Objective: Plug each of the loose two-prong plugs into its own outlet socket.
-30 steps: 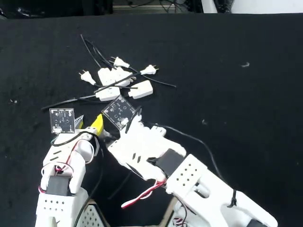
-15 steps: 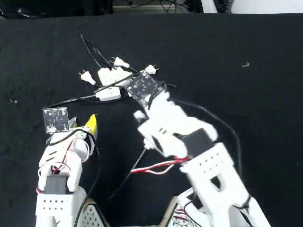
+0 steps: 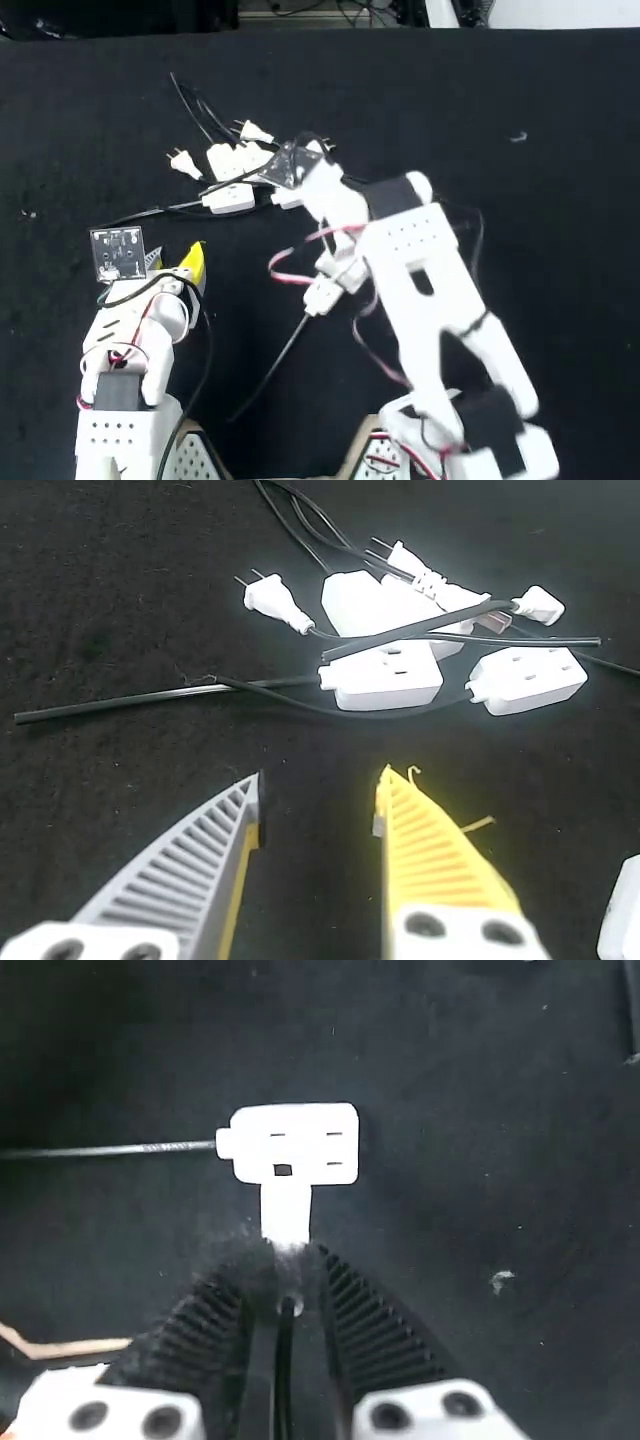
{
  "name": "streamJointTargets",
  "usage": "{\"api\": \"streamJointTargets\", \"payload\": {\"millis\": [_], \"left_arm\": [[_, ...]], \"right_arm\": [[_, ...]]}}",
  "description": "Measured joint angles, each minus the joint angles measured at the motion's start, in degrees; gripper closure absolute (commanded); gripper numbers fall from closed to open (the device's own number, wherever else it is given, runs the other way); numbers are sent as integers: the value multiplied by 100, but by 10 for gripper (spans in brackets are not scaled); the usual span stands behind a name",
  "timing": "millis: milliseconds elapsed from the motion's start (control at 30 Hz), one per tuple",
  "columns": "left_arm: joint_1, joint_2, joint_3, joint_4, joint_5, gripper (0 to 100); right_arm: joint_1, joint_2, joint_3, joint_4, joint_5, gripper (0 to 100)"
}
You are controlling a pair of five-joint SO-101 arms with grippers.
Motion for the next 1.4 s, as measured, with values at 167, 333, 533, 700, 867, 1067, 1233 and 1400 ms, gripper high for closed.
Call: {"api": "streamJointTargets", "payload": {"millis": [167,333,533,700,867,1067,1233,1400], "left_arm": [[273,0,0,220,0,809],[615,0,0,334,-264,809],[791,0,0,360,-396,809],[818,0,0,360,-396,809],[818,0,0,360,-396,809],[818,0,0,360,-396,809],[818,0,0,360,-396,809],[818,0,0,360,-396,809]], "right_arm": [[70,730,-554,149,246,988],[79,1477,-1354,475,308,988],[79,2189,-2242,1099,413,988],[79,2418,-2303,1134,431,988],[316,2418,-2303,853,448,988],[536,2418,-2286,703,448,988],[536,2286,-1767,440,448,988],[536,1486,-1029,114,448,988]]}}
